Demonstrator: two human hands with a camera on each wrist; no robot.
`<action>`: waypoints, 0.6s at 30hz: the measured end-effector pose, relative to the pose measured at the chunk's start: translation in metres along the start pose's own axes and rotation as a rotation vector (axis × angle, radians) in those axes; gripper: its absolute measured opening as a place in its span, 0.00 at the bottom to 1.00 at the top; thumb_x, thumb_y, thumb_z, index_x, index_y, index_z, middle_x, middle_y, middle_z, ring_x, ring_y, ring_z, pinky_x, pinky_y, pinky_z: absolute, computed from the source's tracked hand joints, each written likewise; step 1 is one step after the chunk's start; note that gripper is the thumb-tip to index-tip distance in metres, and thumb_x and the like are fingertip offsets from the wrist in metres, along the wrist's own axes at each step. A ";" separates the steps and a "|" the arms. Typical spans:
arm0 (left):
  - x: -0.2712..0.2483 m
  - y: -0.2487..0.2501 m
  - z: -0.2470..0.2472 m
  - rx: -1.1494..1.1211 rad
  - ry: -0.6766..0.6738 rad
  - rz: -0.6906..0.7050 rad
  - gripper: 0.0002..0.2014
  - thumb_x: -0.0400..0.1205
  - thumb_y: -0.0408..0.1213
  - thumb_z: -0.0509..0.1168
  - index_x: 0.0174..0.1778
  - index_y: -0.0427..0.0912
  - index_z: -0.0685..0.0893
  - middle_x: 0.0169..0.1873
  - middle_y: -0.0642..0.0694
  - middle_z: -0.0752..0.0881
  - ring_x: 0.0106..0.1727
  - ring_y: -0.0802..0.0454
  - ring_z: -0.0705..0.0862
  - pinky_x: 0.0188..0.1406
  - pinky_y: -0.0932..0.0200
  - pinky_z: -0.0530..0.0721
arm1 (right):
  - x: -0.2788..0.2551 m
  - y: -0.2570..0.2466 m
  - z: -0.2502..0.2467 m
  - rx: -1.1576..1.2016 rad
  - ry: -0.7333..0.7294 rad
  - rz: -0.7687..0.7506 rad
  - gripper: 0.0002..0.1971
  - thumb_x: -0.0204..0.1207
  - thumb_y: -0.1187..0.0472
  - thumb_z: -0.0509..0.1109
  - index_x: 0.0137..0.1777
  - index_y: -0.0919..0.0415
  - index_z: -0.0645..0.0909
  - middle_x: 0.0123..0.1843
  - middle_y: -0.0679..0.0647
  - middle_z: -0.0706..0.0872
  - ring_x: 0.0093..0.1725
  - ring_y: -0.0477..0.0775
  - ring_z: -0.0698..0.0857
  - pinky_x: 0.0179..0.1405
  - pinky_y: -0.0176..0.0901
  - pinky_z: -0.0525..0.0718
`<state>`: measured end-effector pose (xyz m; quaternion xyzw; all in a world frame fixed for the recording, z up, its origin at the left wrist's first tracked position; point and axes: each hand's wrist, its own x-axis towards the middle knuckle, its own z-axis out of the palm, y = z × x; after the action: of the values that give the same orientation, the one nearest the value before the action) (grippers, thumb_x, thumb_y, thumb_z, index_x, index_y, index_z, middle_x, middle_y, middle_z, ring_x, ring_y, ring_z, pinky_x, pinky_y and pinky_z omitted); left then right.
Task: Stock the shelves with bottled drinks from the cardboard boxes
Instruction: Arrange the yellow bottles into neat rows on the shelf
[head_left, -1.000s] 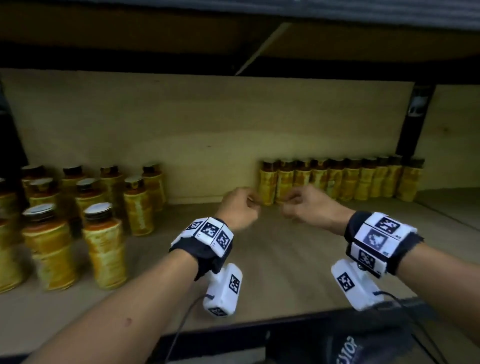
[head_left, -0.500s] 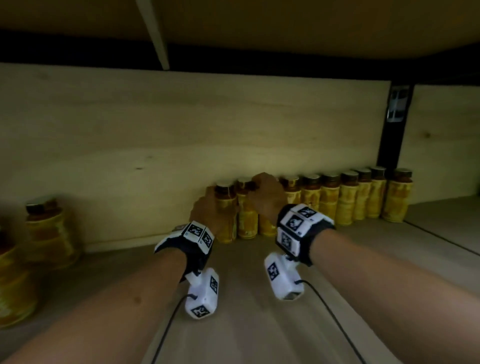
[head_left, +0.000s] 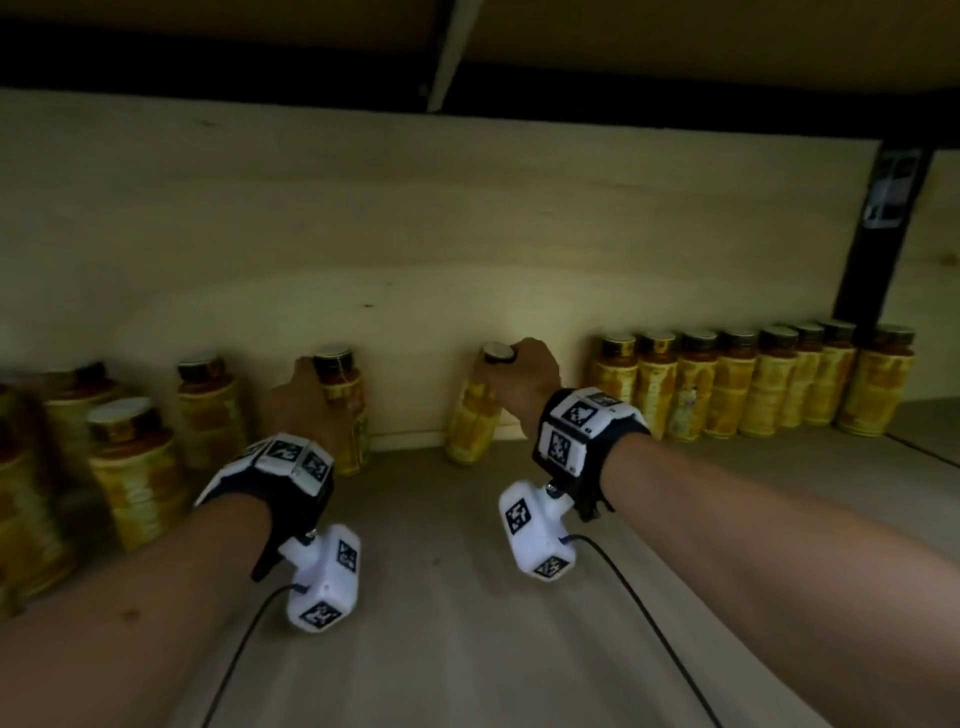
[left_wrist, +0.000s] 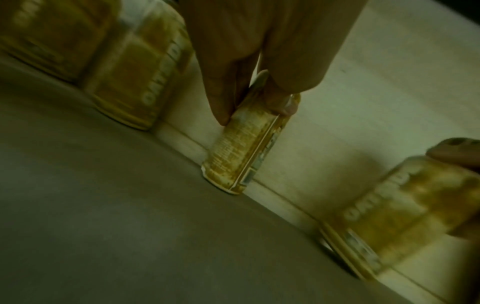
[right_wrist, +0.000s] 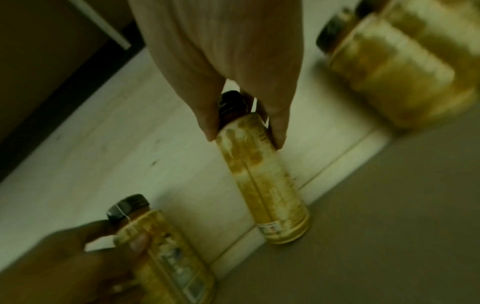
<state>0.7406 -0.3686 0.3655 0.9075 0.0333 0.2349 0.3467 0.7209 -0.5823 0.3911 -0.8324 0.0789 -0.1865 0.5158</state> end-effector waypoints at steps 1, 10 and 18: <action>0.002 -0.005 -0.002 -0.004 0.007 -0.006 0.23 0.79 0.39 0.69 0.68 0.35 0.73 0.58 0.30 0.82 0.57 0.30 0.82 0.57 0.42 0.80 | -0.003 -0.006 0.013 0.058 -0.031 0.019 0.17 0.67 0.56 0.80 0.48 0.69 0.84 0.42 0.60 0.87 0.44 0.60 0.88 0.34 0.46 0.87; 0.011 -0.015 -0.004 0.047 -0.003 -0.045 0.26 0.82 0.39 0.67 0.74 0.40 0.67 0.59 0.32 0.81 0.58 0.32 0.82 0.50 0.45 0.81 | -0.017 -0.047 0.085 -0.134 -0.106 -0.122 0.20 0.78 0.54 0.73 0.65 0.66 0.78 0.63 0.62 0.83 0.61 0.62 0.83 0.51 0.44 0.81; 0.012 -0.019 -0.005 -0.148 0.005 -0.041 0.24 0.77 0.37 0.71 0.66 0.39 0.70 0.54 0.35 0.82 0.54 0.37 0.84 0.45 0.50 0.81 | -0.003 -0.050 0.078 -0.403 -0.073 -0.115 0.26 0.79 0.52 0.72 0.68 0.71 0.73 0.67 0.68 0.79 0.64 0.67 0.81 0.51 0.46 0.79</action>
<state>0.7510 -0.3483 0.3617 0.8779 0.0352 0.2317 0.4176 0.7458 -0.4937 0.4039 -0.9281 0.0483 -0.1657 0.3300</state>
